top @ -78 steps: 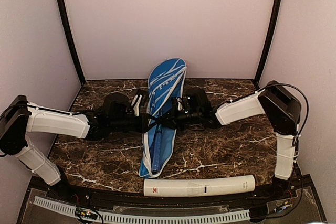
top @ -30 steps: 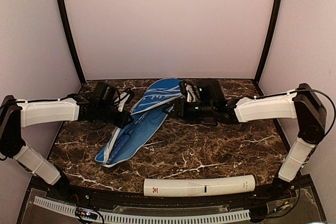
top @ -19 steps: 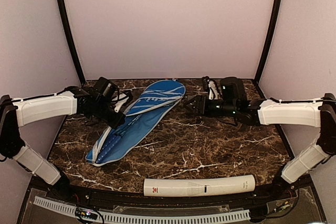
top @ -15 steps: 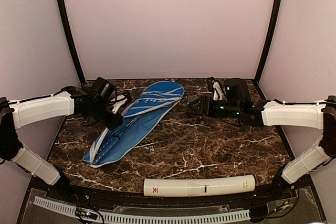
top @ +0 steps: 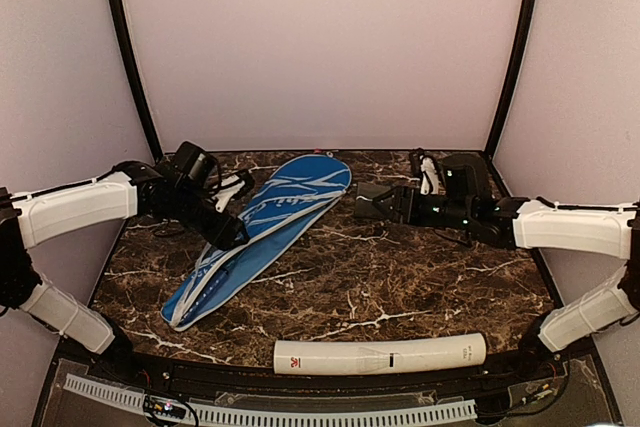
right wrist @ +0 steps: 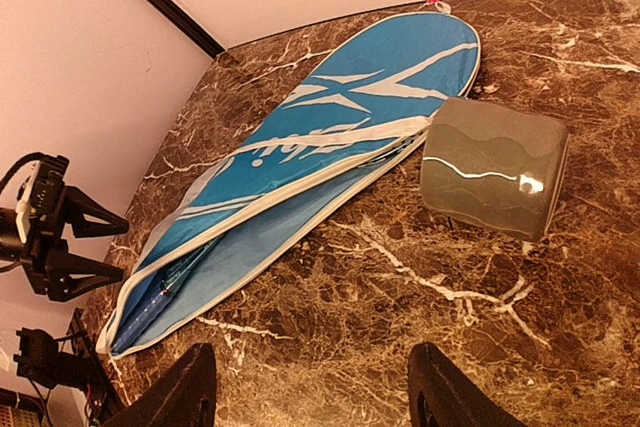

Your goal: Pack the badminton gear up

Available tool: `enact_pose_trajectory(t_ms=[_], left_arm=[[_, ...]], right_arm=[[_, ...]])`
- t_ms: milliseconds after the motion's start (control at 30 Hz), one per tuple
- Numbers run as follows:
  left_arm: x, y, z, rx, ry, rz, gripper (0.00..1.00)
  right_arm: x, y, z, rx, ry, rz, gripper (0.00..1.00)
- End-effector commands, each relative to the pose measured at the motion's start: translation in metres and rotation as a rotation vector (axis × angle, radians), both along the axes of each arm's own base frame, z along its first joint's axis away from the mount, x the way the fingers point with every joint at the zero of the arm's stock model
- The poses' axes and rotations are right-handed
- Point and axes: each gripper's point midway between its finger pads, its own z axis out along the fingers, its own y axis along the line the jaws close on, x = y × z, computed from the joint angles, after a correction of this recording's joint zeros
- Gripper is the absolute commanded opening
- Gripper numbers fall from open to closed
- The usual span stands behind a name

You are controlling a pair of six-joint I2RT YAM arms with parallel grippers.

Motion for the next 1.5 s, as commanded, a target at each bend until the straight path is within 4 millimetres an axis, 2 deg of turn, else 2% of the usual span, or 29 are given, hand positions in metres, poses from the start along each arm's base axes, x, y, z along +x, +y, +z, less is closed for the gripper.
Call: enact_pose_trajectory(t_ms=[0, 133, 233, 300, 367, 600, 767, 1100, 1167, 1267, 1467], left_arm=[[0.018, -0.028, 0.044, -0.172, -0.061, 0.018, 0.68], [0.042, -0.044, 0.05, -0.202, -0.082, 0.053, 0.7], [0.061, -0.056, 0.047, -0.183, -0.106, 0.084, 0.71], [0.076, -0.06, 0.042, -0.162, -0.117, 0.106, 0.73], [0.08, -0.078, 0.032, -0.124, -0.123, 0.087, 0.74], [0.105, -0.115, -0.001, -0.027, -0.139, 0.055, 0.8], [0.118, -0.117, -0.036, 0.05, -0.126, 0.068, 0.81], [0.117, -0.119, -0.078, 0.092, -0.094, 0.056, 0.81], [0.118, -0.118, -0.085, 0.107, -0.088, 0.056, 0.78], [0.118, -0.117, -0.093, 0.118, -0.08, 0.061, 0.64], [0.12, -0.115, -0.102, 0.116, -0.062, 0.073, 0.46]], right_arm=[[0.003, -0.011, 0.008, 0.006, -0.046, -0.039, 0.66], [0.004, -0.017, 0.009, 0.0, -0.052, -0.061, 0.68], [0.004, -0.022, 0.008, -0.004, -0.054, -0.085, 0.68], [0.003, -0.026, 0.008, -0.002, -0.057, -0.103, 0.69], [0.003, -0.031, 0.007, 0.001, -0.059, -0.121, 0.69], [-0.002, -0.042, 0.004, 0.015, -0.069, -0.157, 0.69], [-0.006, -0.045, 0.003, 0.032, -0.069, -0.159, 0.7], [-0.008, -0.045, -0.003, 0.063, -0.048, -0.159, 0.69], [-0.008, -0.043, -0.003, 0.072, -0.041, -0.153, 0.69], [-0.008, -0.042, -0.006, 0.077, -0.03, -0.151, 0.69], [-0.009, -0.041, -0.008, 0.099, -0.017, -0.15, 0.69]])
